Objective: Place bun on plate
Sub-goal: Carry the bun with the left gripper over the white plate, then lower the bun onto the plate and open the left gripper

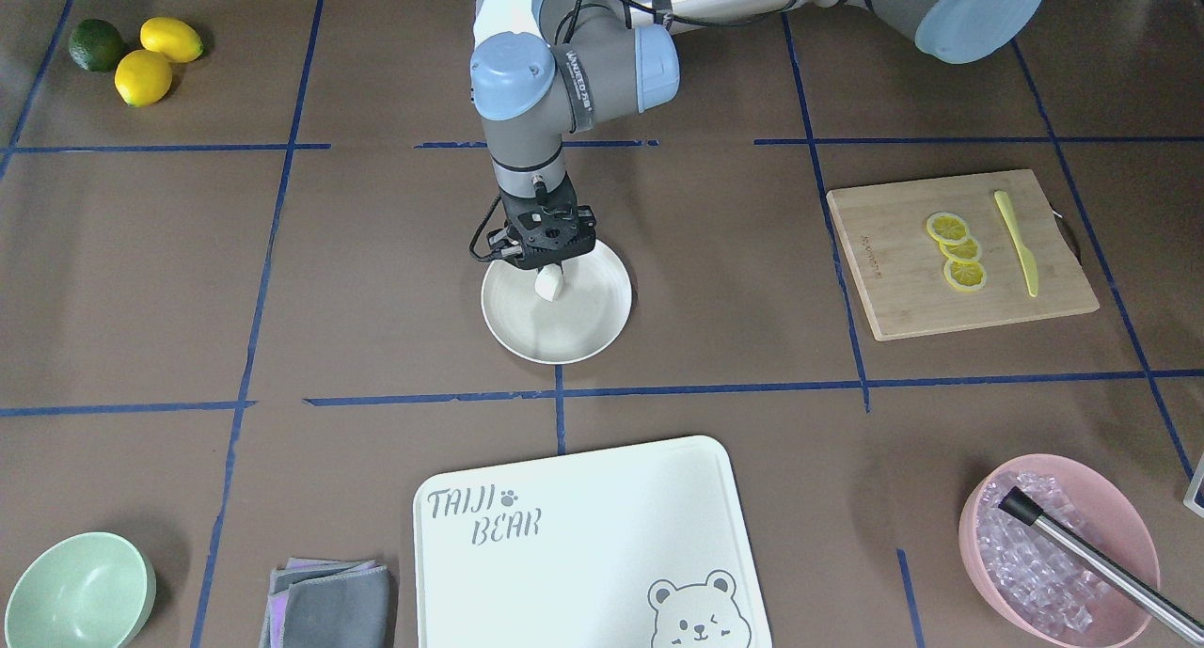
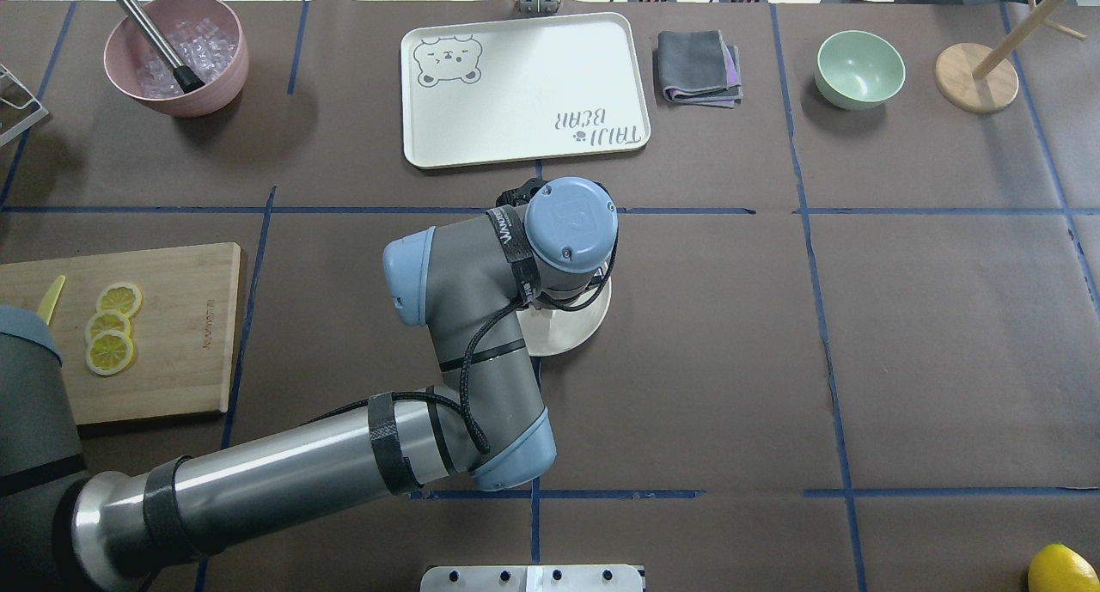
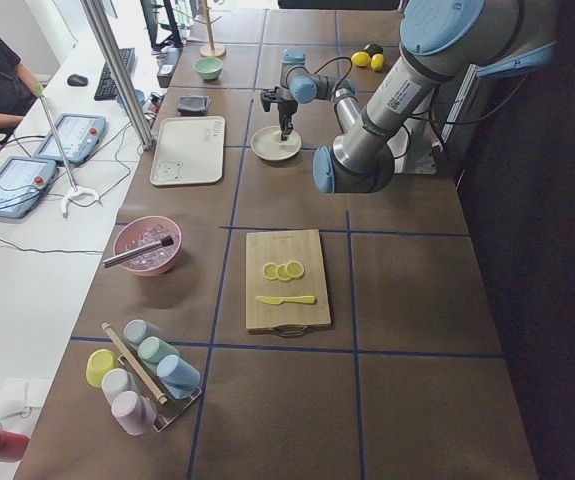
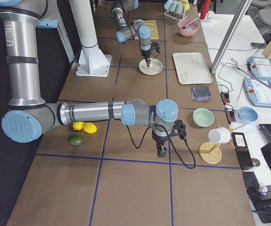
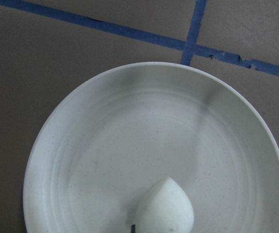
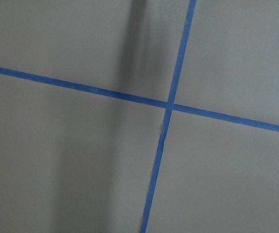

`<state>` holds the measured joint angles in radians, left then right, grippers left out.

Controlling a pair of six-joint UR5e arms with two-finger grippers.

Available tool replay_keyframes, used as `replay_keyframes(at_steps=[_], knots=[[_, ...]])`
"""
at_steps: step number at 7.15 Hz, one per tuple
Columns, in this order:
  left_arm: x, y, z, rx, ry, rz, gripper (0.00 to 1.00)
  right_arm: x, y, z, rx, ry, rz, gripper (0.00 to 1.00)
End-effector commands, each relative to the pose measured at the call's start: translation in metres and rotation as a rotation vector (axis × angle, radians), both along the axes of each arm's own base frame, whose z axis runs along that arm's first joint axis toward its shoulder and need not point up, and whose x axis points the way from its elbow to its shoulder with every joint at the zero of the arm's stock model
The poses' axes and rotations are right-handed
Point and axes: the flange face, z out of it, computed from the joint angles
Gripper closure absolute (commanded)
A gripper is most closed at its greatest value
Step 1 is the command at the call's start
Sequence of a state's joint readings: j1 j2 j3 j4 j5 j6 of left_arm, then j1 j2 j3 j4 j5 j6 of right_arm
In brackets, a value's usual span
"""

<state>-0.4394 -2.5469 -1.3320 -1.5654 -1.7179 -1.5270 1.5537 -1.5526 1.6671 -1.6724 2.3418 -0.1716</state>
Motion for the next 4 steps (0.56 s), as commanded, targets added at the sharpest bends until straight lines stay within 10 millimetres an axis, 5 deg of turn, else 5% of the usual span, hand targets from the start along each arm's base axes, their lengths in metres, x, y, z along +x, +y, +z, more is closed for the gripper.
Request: replay_keyframes(at_steps=[1, 4], knots=[[0.0069, -0.0073, 0.0092, 0.036, -0.014, -0.004, 0.69, 0.0014, 0.0002, 0.0011, -0.006, -0.004, 0.005, 0.0], [0.0049, -0.009, 0.0093, 0.051, -0.018, 0.01, 0.13, 0.0014, -0.0005, 0.0003, -0.005, -0.004, 0.006, 0.0]])
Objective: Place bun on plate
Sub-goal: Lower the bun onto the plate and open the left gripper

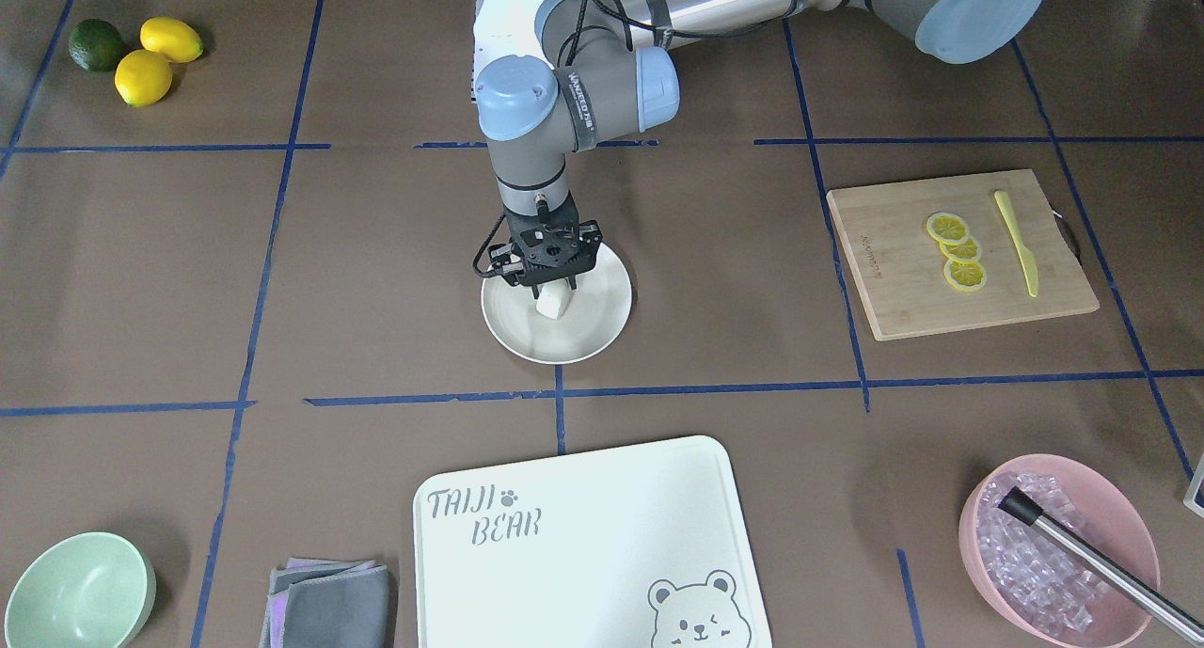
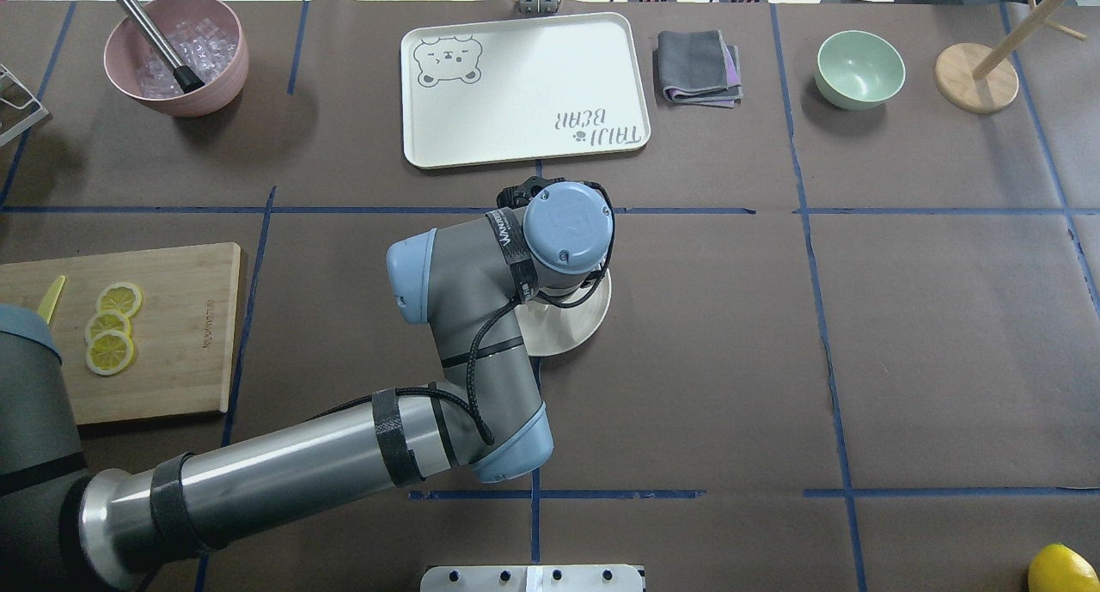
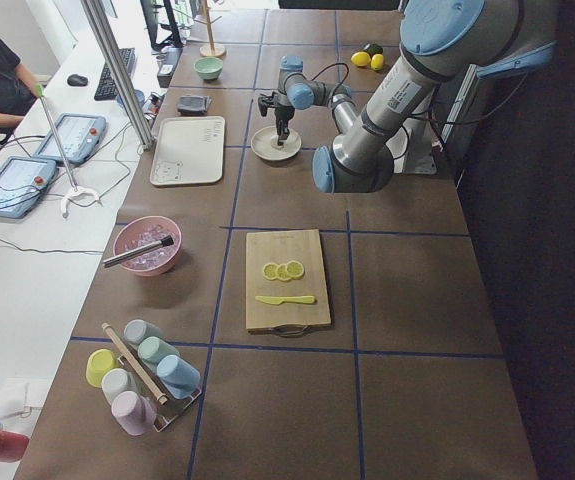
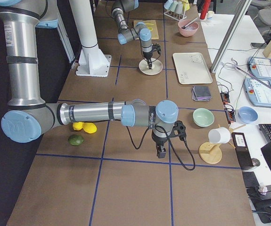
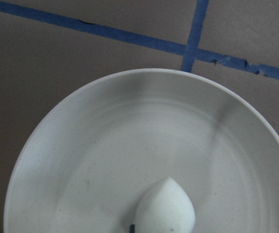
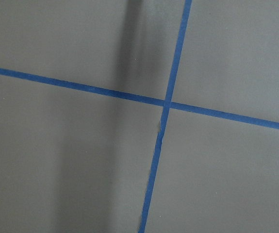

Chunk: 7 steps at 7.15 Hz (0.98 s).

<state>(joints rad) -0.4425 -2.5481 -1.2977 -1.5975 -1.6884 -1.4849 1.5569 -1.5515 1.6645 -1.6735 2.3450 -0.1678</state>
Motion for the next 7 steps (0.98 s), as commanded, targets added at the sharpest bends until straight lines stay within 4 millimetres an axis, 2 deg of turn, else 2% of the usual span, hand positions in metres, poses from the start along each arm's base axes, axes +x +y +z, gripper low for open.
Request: replay_keyframes(at_steps=[1, 2, 3, 4, 5, 7], knots=[[-0.002, -0.001, -0.001, 0.003, -0.002, 0.0, 0.04, 0.0, 0.0, 0.0, 0.0, 0.0, 0.001, 0.0], [-0.006, -0.005, -0.004, 0.003, 0.002, -0.003, 0.01, 0.0, 0.0, 0.0, 0.0, 0.0, 0.001, 0.0], [-0.027, -0.016, -0.012, 0.015, 0.008, -0.002, 0.01, 0.0, 0.0, 0.0, 0.001, 0.0, -0.002, 0.0], [-0.068, -0.036, -0.023, -0.013, -0.009, 0.054, 0.0, 0.0, 0.001, 0.001, 0.002, 0.001, -0.003, 0.0], [-0.117, -0.048, -0.02, -0.029, 0.005, 0.099, 0.0, 0.0, 0.001, 0.001, 0.0, 0.003, -0.001, 0.0], [-0.214, -0.054, 0.02, 0.015, -0.041, 0.188, 0.0, 0.002, -0.004, -0.002, 0.01, 0.028, 0.002, 0.0]])
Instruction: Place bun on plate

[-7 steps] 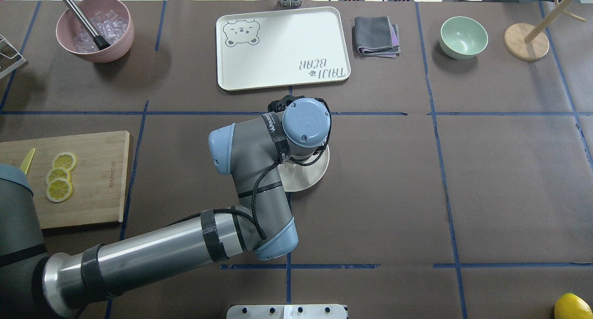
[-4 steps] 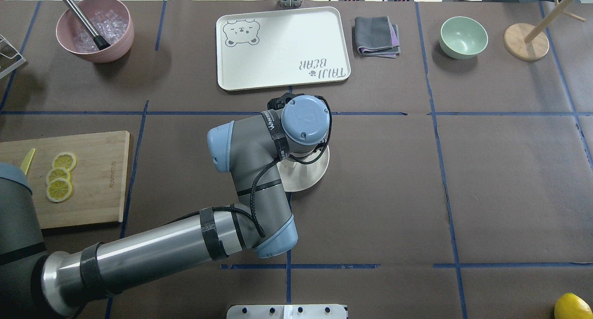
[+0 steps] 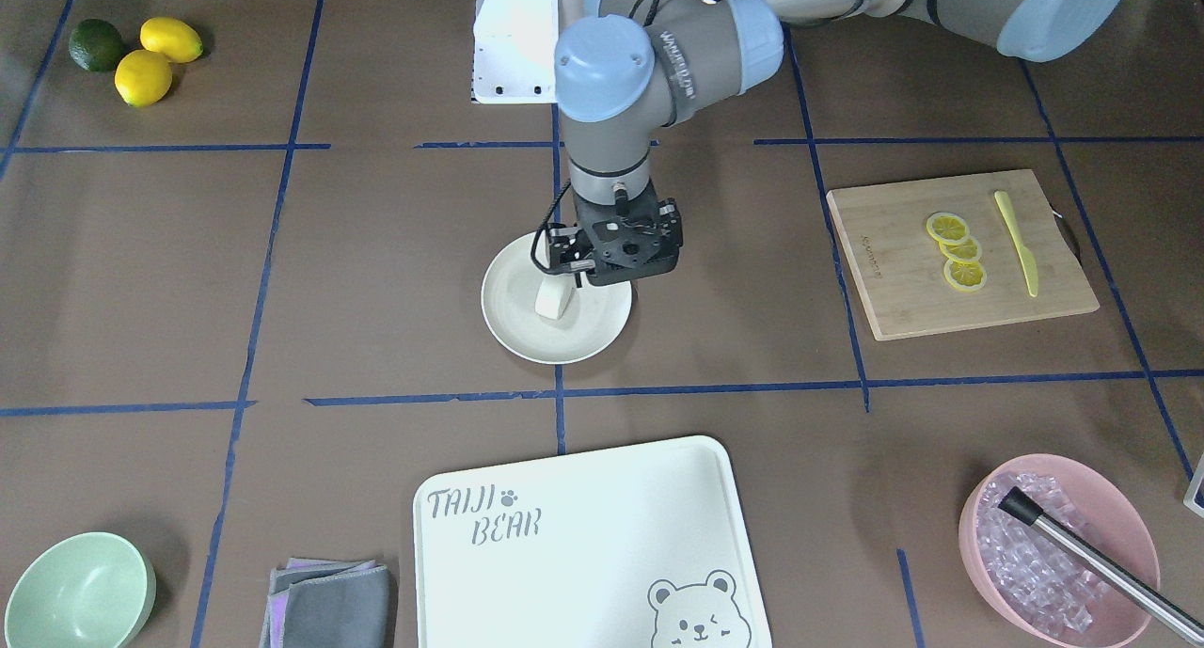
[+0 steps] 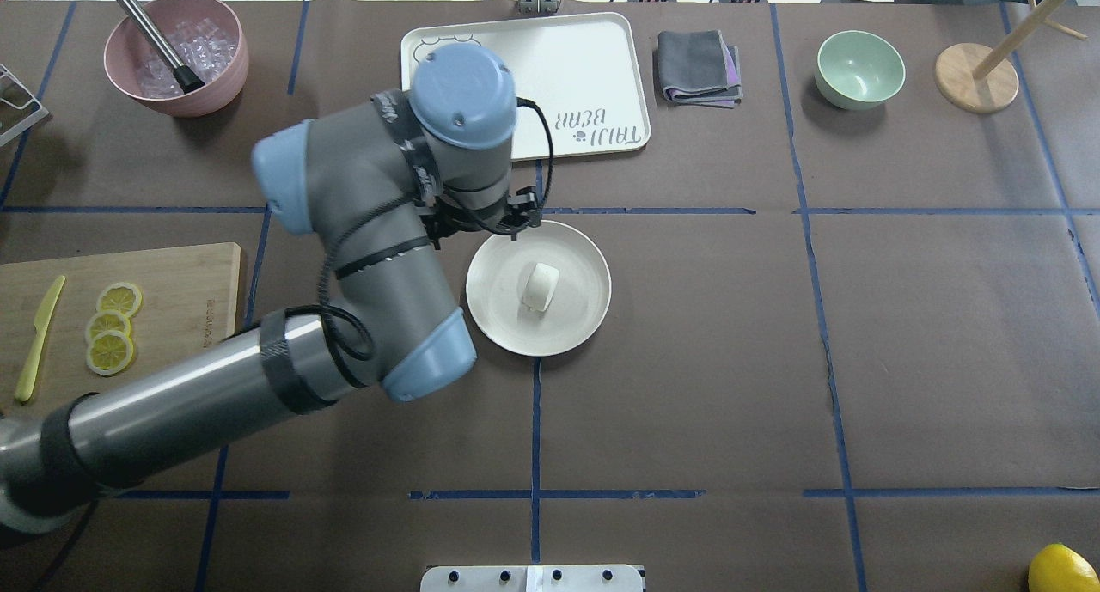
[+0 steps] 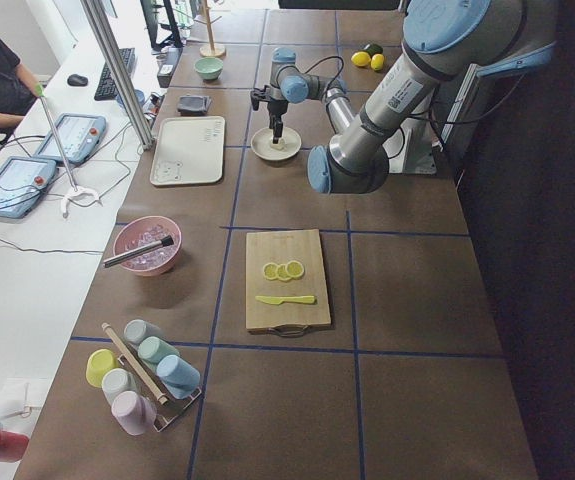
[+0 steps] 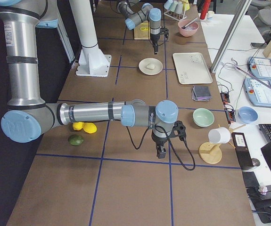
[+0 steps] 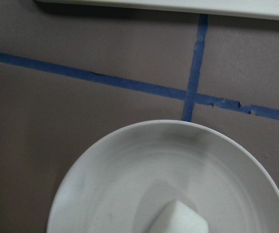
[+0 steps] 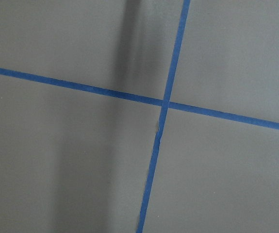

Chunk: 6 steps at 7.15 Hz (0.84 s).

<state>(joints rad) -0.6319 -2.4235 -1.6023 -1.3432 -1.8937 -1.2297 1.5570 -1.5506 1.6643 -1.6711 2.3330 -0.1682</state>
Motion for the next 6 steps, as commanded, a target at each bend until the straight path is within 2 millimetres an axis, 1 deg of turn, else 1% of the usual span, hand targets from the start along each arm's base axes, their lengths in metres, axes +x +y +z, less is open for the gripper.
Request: replay_keyframes(at_steps=[1, 2, 3, 5, 6], knots=[[-0.117, -0.014, 0.043, 0.022, -0.009, 0.126, 0.0, 0.002, -0.004, -0.006, 0.012, 0.026, 0.005, 0.0], [-0.167, -0.023, 0.069, 0.04, -0.011, 0.177, 0.0, 0.001, -0.004, -0.004, -0.01, 0.026, 0.022, 0.0], [-0.218, -0.03, 0.094, 0.095, -0.029, 0.203, 0.0, 0.001, -0.001, 0.0, -0.023, 0.024, 0.026, 0.0], [-0.31, -0.045, 0.161, 0.127, -0.007, 0.294, 0.0, 0.0, 0.001, 0.004, -0.031, 0.012, 0.027, 0.0], [-0.369, -0.048, 0.208, 0.155, -0.011, 0.341, 0.0, -0.002, 0.004, 0.007, -0.026, -0.012, 0.027, 0.0]])
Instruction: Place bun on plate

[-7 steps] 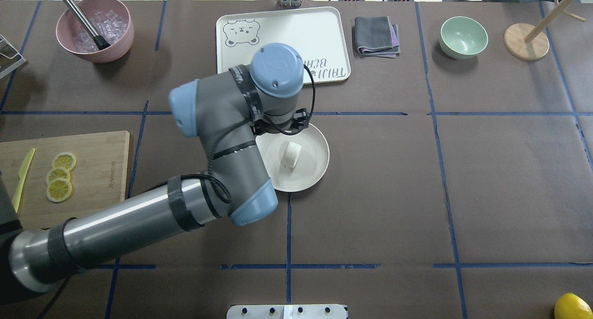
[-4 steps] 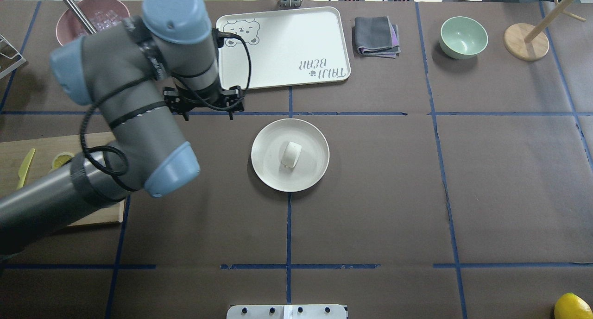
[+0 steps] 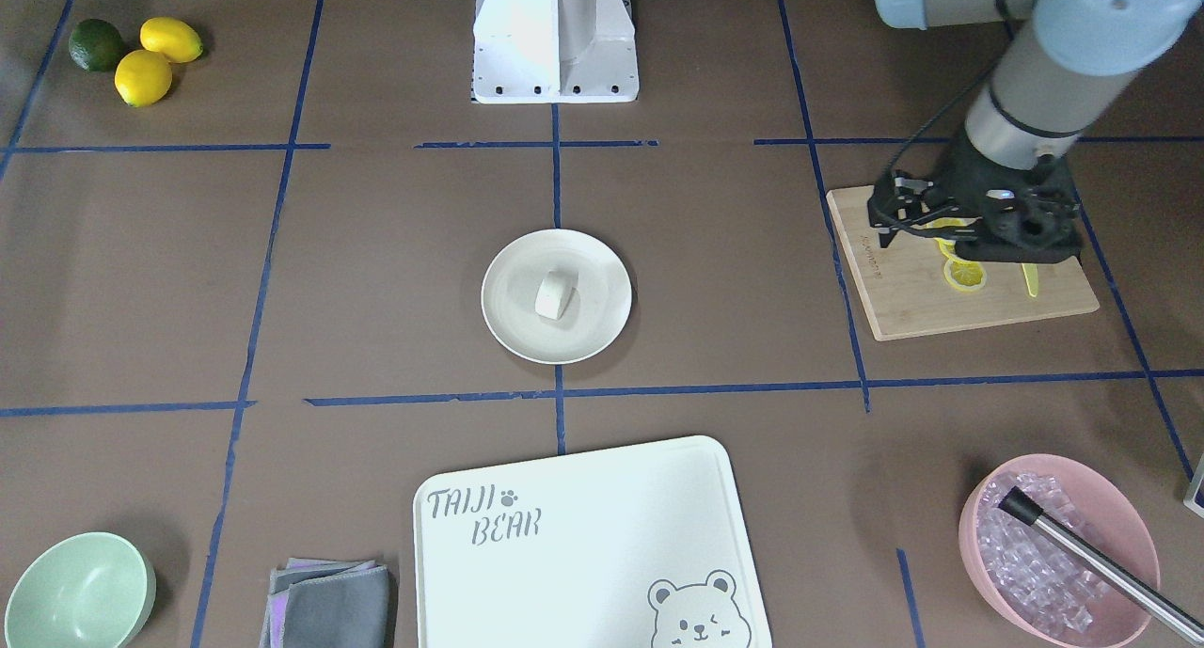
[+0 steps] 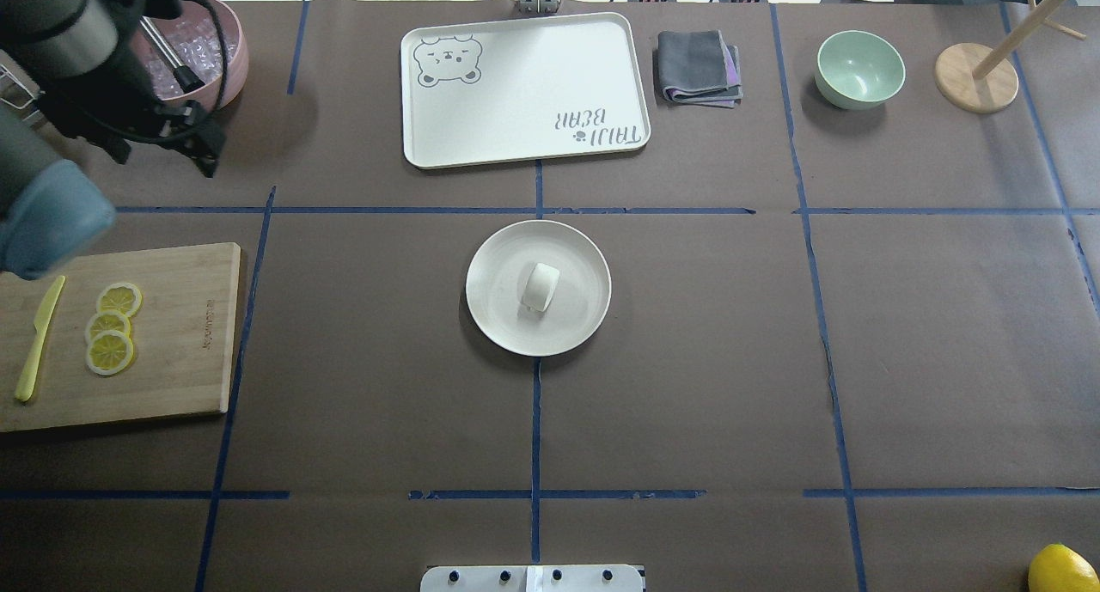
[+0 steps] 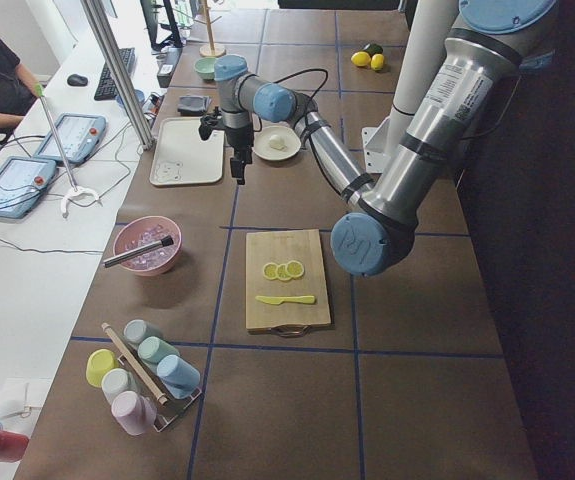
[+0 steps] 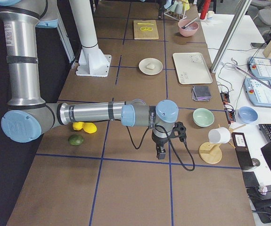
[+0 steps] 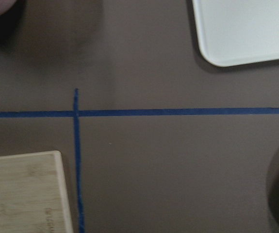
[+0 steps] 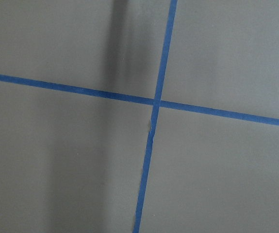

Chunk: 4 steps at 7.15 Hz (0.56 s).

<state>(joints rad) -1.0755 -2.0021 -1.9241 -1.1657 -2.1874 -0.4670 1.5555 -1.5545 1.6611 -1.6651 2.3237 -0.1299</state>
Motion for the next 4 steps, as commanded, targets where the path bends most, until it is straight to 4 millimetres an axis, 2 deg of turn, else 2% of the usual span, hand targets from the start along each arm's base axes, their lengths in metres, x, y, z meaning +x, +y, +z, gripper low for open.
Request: replay_keyframes(at_steps=[1, 2, 3, 4], knots=[[-0.109, -0.001, 0.083, 0.046, 0.011, 0.08, 0.0, -0.002, 0.012, 0.017, 0.038, -0.027, 0.002, 0.0], [-0.148, 0.009, 0.12, 0.039, 0.002, 0.078, 0.0, -0.002, 0.011, 0.021, 0.039, -0.028, 0.023, 0.0], [-0.185, 0.023, 0.157, 0.031, -0.008, 0.086, 0.0, -0.002, 0.01, 0.021, 0.028, -0.027, 0.038, 0.0], [-0.221, 0.029, 0.188, 0.014, 0.014, 0.077, 0.0, -0.002, 0.007, 0.016, 0.025, -0.028, 0.052, 0.0]])
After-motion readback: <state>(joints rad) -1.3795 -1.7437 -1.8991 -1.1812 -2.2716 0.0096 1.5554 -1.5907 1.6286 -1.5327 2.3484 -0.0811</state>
